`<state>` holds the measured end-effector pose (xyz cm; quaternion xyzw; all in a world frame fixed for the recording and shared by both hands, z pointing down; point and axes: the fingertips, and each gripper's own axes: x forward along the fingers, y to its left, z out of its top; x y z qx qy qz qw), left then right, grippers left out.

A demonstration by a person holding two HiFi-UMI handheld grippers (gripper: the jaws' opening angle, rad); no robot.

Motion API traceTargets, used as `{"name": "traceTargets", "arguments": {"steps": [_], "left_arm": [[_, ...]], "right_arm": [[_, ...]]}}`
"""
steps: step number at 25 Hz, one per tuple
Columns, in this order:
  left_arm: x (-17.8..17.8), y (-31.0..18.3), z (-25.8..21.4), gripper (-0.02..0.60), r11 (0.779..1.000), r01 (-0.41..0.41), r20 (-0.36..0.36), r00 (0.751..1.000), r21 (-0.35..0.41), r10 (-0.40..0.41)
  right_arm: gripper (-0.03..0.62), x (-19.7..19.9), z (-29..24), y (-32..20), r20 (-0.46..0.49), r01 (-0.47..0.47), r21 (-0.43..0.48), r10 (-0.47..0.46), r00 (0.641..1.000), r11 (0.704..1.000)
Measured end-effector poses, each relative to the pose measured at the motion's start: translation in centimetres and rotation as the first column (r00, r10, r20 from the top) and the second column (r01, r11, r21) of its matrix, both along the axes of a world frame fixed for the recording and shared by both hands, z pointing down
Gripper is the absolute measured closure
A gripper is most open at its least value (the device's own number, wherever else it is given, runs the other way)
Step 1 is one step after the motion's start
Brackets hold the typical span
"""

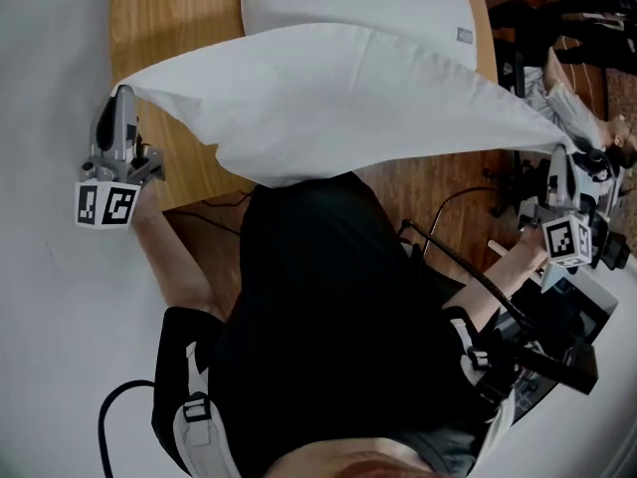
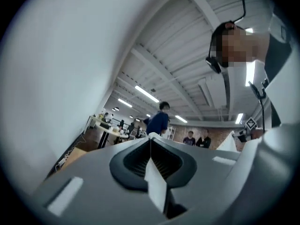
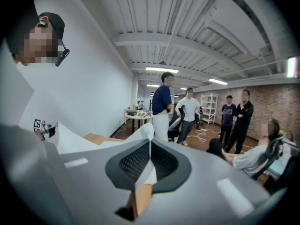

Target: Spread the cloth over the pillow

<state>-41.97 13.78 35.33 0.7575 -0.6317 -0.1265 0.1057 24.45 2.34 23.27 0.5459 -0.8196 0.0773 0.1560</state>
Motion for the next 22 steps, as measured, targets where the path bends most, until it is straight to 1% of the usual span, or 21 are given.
{"name": "traceTargets", "arguments": {"steps": [3, 5, 8, 11, 13, 15, 18, 20, 22], "left_arm": [[-2.3, 0.8, -4.8, 0.572, 0.991, 0.007, -0.027, 1.000, 0.135, -0.003], [-2.6, 0.9, -6.7, 0.572, 0.979, -0.001, -0.043, 0.999, 0.202, 0.010], [-1.7, 1.1, -8.6, 0.572, 0.958, -0.026, -0.091, 0.994, 0.285, 0.054], [-0.9, 2.7, -11.6, 0.572, 0.936, -0.044, -0.129, 0.987, 0.350, 0.094], [0.1, 3.4, -13.7, 0.572, 0.920, -0.066, -0.146, 0.980, 0.386, 0.132], [1.1, 3.5, -15.4, 0.572, 0.910, -0.066, -0.149, 0.979, 0.410, 0.139], [2.3, 2.8, -16.8, 0.572, 0.911, 0.000, -0.141, 0.988, 0.412, 0.064], [2.9, 1.4, -17.1, 0.572, 0.919, 0.059, -0.143, 0.990, 0.391, -0.003], [3.5, -0.4, -17.3, 0.572, 0.927, 0.120, -0.149, 0.986, 0.355, -0.070]], "right_arm": [[0.586, 3.2, -4.2, 0.8, -0.076, -0.091, 0.105, 0.099, 0.992, 0.990], [0.586, 5.1, -7.0, 1.7, -0.099, -0.135, 0.180, 0.154, 0.983, 0.974], [0.586, 8.2, -10.7, 3.2, -0.105, -0.195, 0.282, 0.232, 0.967, 0.939], [0.586, 10.8, -13.8, 4.6, -0.079, -0.246, 0.356, 0.292, 0.953, 0.902], [0.585, 11.8, -14.9, 4.3, -0.066, -0.243, 0.384, 0.289, 0.955, 0.891], [0.586, 12.6, -14.6, 2.6, -0.053, -0.223, 0.394, 0.264, 0.963, 0.892], [0.586, 13.5, -12.5, -1.4, -0.030, -0.175, 0.382, 0.202, 0.979, 0.907], [0.586, 13.7, -11.0, -4.6, -0.014, -0.129, 0.365, 0.144, 0.989, 0.922], [0.585, 13.8, -9.6, -8.5, 0.007, -0.075, 0.338, 0.078, 0.997, 0.938]]}}
